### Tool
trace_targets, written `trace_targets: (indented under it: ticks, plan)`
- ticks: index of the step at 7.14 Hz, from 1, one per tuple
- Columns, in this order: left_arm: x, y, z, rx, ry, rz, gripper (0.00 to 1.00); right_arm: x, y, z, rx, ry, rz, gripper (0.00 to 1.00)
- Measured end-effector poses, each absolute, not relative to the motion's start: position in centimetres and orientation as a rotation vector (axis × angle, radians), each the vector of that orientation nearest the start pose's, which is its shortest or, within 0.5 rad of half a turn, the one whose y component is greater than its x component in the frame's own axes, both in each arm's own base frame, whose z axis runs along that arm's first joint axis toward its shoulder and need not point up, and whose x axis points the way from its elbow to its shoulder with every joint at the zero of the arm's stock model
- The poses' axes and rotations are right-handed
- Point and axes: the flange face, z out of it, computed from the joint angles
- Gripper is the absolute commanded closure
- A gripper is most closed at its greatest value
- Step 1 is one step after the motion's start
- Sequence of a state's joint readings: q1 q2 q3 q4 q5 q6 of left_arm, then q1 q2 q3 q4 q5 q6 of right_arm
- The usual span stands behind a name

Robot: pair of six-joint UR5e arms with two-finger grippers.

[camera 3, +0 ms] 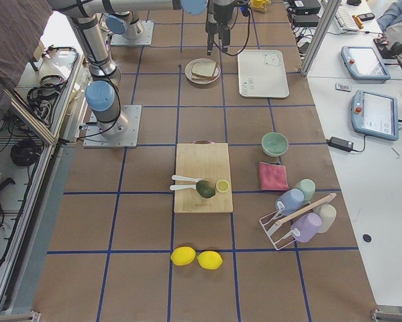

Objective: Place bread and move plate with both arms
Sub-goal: 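Grip the rim of the white plate with the left gripper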

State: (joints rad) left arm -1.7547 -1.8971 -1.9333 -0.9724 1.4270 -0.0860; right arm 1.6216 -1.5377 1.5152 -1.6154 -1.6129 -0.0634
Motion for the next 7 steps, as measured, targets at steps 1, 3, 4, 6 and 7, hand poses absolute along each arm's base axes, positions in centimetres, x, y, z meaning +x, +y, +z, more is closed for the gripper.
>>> trace_targets:
  ticks: [1, 3, 4, 6, 7]
  plan:
    - [-24.4, -49.2, 20.5, 0.181, 3.279, 0.192, 0.40, 15.4, -50.5, 50.1, -0.176, 3.179, -0.096, 0.00]
    - [-24.8, -49.0, 19.6, 0.222, 3.295, 0.222, 0.56, 15.2, -50.6, 50.0, -0.171, 3.182, -0.088, 0.00]
    - [-25.1, -48.6, 19.2, 0.237, 3.293, 0.235, 0.71, 15.2, -50.6, 49.9, -0.169, 3.183, -0.084, 0.00]
    - [-25.6, -48.0, 18.7, 0.258, 3.289, 0.244, 1.00, 15.2, -50.5, 49.8, -0.168, 3.182, -0.066, 0.00]
    - [-25.7, -48.0, 18.7, 0.262, 3.290, 0.242, 1.00, 15.2, -50.4, 49.7, -0.168, 3.181, -0.060, 0.00]
